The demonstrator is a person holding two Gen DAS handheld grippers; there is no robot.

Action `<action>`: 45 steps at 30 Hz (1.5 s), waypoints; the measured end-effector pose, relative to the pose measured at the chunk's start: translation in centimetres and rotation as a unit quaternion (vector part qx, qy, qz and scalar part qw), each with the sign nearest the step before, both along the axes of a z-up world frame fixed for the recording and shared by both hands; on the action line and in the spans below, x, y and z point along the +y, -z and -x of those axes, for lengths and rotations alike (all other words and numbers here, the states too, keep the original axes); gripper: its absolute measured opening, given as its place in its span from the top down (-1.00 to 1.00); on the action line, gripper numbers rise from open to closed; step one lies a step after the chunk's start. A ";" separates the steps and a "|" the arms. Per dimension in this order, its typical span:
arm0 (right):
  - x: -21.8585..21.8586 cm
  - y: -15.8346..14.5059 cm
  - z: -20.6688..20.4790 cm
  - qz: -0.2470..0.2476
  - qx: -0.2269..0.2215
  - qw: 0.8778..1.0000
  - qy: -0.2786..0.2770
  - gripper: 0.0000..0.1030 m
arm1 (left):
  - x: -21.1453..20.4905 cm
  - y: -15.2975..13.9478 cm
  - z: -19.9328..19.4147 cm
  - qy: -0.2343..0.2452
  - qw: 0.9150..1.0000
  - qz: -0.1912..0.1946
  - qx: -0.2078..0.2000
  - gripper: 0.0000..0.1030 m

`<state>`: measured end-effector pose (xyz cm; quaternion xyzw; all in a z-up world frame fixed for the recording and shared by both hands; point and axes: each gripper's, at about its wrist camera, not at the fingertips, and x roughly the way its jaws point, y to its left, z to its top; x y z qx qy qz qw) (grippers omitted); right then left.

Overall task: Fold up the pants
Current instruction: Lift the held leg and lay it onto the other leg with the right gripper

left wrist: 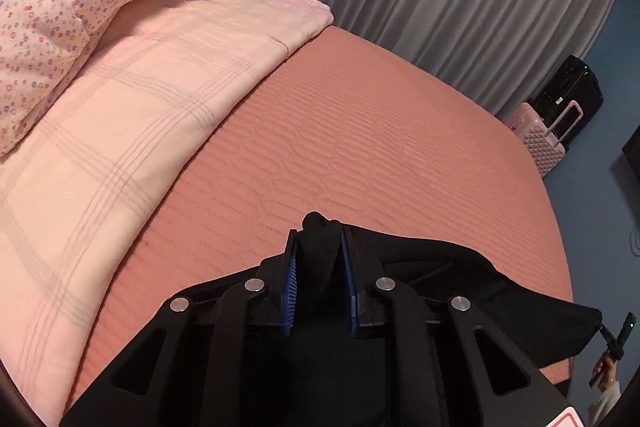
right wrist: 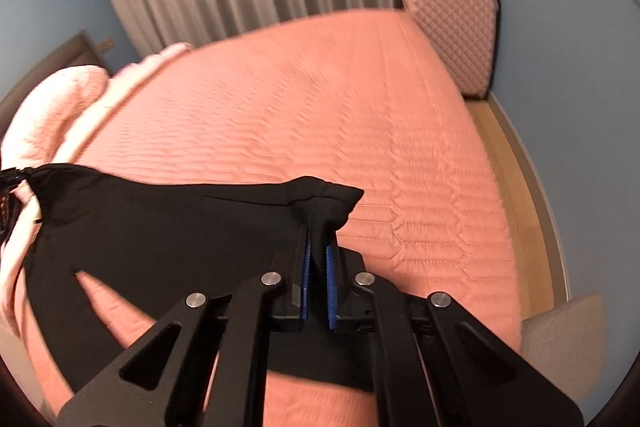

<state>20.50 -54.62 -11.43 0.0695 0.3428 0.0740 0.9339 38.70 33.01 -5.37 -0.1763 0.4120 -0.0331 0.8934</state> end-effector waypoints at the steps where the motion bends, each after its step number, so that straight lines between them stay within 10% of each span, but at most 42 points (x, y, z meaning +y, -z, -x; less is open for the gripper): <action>1: 0.3 -1.1 2.2 0.008 -0.011 1.000 -0.016 0.90 | 0.2 -1.0 2.2 0.006 1.000 0.003 -0.005 0.67; 7: 0.2 -1.8 12.5 0.049 -0.001 0.997 -0.056 0.90 | 2.2 -2.1 14.2 0.024 1.000 0.003 0.010 0.67; 12: -0.6 5.7 16.7 0.057 0.106 0.992 -0.037 0.86 | 4.7 3.8 21.4 0.006 0.997 -0.025 0.075 0.65; 16: -0.4 9.6 17.6 0.095 0.153 0.983 0.023 -0.04 | 6.0 10.1 23.3 -0.021 0.983 -0.107 0.149 0.98; 23: -0.9 6.5 22.0 0.097 0.116 0.984 0.089 -0.27 | 8.9 7.9 26.1 -0.087 0.967 -0.199 0.132 0.96; 26: 0.3 3.8 24.0 0.079 0.062 0.987 0.128 -0.34 | 4.7 3.6 26.8 -0.060 0.970 -0.226 0.071 0.86; 30: 4.8 3.9 23.2 0.025 0.063 0.994 0.088 -0.34 | -5.7 1.6 26.9 0.018 0.972 -0.233 0.009 0.18; 37: 10.9 7.8 19.2 -0.131 0.092 0.986 0.043 -0.34 | -27.7 8.3 28.0 0.199 0.947 -0.253 0.010 0.18; 41: 14.8 8.5 15.9 -0.163 0.100 0.982 0.001 -0.33 | -34.1 10.1 28.0 0.218 0.957 -0.188 0.035 0.18; 45: 16.9 8.9 13.6 -0.193 0.097 0.976 -0.014 -0.33 | -36.2 10.4 26.9 0.195 0.959 -0.204 0.033 -0.05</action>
